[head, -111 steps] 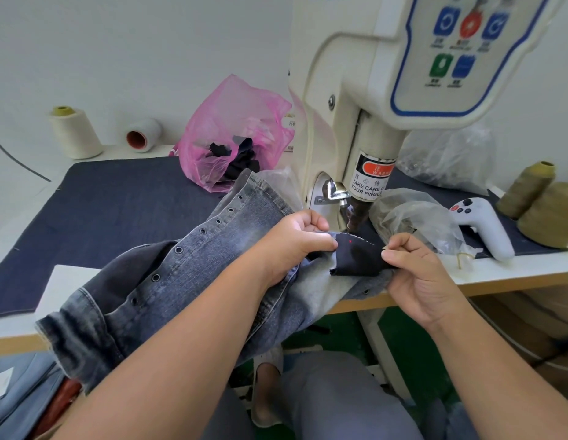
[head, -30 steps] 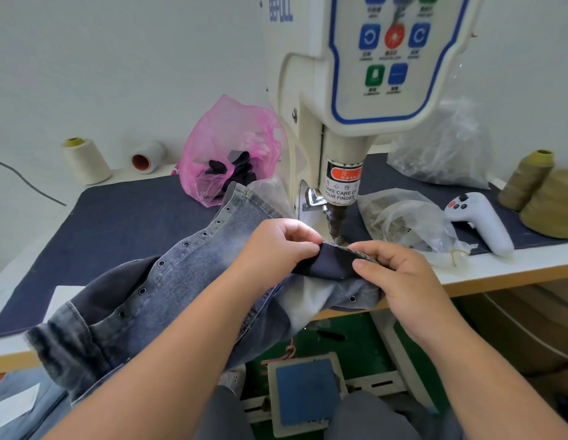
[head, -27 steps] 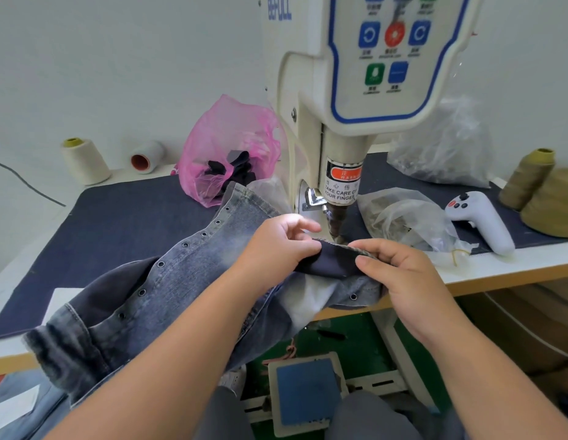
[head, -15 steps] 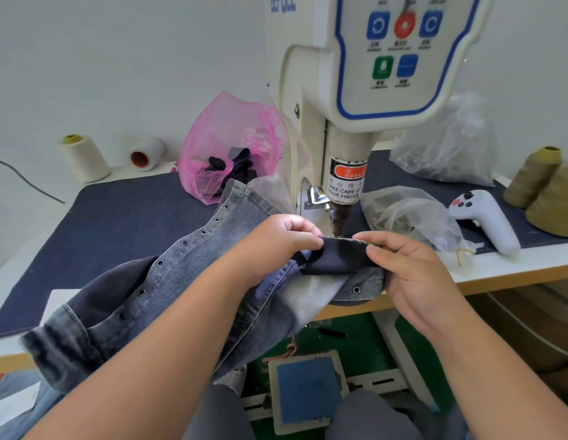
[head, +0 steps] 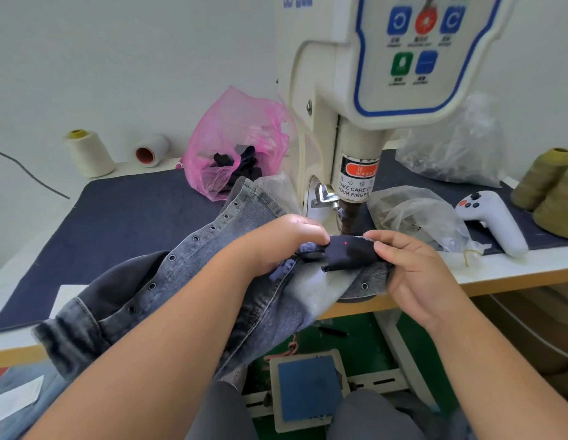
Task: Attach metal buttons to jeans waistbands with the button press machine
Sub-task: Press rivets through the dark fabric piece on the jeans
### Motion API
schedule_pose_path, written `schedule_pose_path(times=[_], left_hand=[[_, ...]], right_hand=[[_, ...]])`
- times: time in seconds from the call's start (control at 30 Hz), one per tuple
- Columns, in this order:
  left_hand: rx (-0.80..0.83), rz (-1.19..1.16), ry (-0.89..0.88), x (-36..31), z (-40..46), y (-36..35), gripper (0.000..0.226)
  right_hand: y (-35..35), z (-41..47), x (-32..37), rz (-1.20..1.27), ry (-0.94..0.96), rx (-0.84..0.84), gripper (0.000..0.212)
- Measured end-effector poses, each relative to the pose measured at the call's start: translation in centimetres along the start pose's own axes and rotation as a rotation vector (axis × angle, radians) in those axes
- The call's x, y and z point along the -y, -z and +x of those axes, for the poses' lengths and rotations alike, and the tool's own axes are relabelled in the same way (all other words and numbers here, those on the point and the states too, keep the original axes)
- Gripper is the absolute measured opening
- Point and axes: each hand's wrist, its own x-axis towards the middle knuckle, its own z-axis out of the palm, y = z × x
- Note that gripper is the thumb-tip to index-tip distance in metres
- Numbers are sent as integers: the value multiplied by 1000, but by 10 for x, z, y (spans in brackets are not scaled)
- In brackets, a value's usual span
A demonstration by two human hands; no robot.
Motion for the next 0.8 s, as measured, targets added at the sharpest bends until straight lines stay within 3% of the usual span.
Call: schedule_pose_path(times=[0.2,0.57,0.8], left_hand=[[-7,-32,-86,19,3,1,15],[-8,-185,-128,23,3,-2,21],[2,-214,-139,26,2,-2,36]], right_hand=[[4,1,-3,28,1,36,21],[7,5,-1,63,-48,78,24],[9,7,0,99,-78,95,25]])
